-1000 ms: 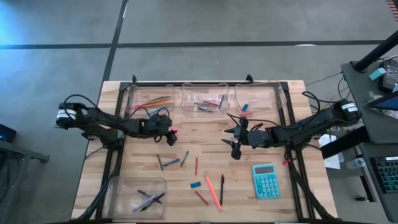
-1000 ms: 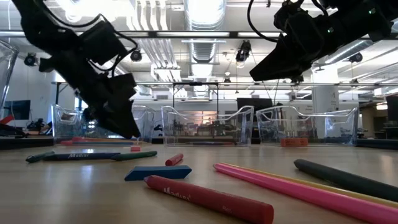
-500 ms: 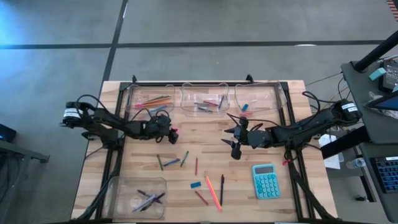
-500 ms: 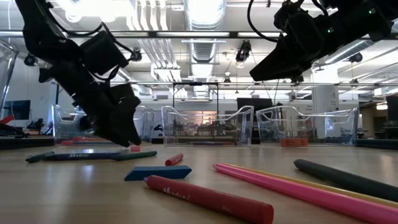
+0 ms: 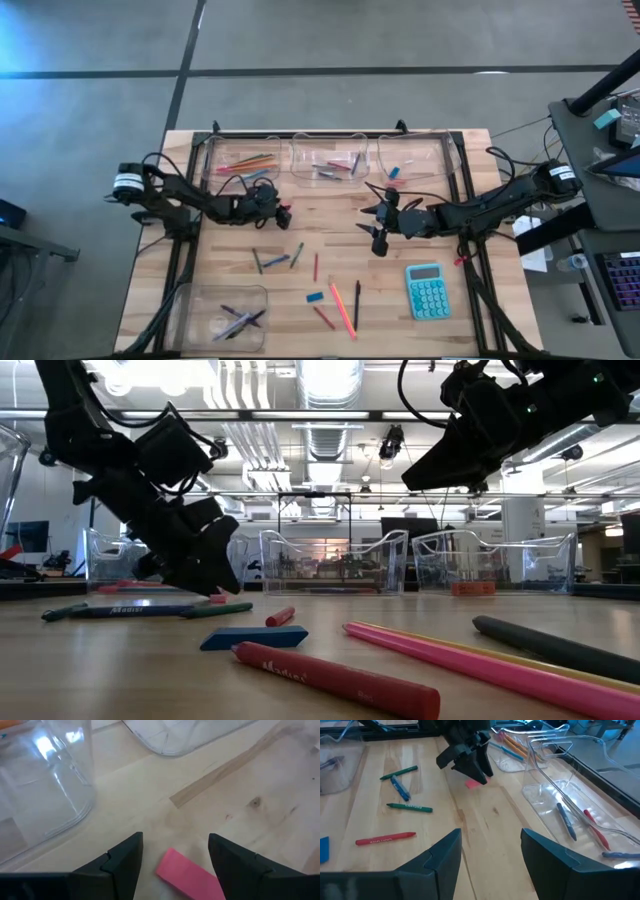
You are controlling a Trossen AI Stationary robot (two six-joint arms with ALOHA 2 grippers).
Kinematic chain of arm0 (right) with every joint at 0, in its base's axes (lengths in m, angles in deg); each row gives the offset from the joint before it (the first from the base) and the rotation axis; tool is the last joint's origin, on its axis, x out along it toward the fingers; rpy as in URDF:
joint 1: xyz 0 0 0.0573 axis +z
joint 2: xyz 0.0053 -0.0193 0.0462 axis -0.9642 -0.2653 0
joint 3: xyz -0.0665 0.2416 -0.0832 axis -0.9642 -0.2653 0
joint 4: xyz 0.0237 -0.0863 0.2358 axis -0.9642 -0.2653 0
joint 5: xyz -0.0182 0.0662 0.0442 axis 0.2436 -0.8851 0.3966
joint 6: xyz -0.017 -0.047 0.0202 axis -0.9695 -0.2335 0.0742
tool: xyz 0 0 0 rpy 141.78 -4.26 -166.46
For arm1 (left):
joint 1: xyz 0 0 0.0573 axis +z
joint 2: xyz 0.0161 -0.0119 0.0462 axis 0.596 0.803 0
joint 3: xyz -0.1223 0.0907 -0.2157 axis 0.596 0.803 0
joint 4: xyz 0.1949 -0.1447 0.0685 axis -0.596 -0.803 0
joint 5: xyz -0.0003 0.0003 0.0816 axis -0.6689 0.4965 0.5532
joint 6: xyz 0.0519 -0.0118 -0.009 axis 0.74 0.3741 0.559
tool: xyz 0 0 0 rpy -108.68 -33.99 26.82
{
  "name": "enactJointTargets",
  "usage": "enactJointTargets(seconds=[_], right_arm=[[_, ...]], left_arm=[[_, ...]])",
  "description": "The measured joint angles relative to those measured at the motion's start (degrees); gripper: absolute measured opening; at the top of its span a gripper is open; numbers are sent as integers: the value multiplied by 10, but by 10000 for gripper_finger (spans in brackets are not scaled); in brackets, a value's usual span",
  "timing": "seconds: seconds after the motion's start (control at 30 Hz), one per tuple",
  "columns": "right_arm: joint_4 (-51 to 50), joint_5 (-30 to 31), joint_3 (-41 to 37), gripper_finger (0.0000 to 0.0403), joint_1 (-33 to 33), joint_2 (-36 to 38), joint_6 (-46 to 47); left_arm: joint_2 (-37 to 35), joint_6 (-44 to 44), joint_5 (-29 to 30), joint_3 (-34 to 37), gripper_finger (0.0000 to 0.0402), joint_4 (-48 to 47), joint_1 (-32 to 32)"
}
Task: Sort crayons/erasers/pens/pencils in bins
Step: Put the pink eraser into the top right transparent bin
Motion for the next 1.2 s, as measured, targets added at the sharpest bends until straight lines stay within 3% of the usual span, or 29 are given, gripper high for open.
enactJointTargets(seconds=[0.6,1.2], right_arm=[[0,-1,-1,194,1,0,0],[0,-1,-1,194,1,0,0]], left_arm=[[-2,-13,-48,17,210,-8,-20],[-13,-6,-77,24,111,-21,-35]])
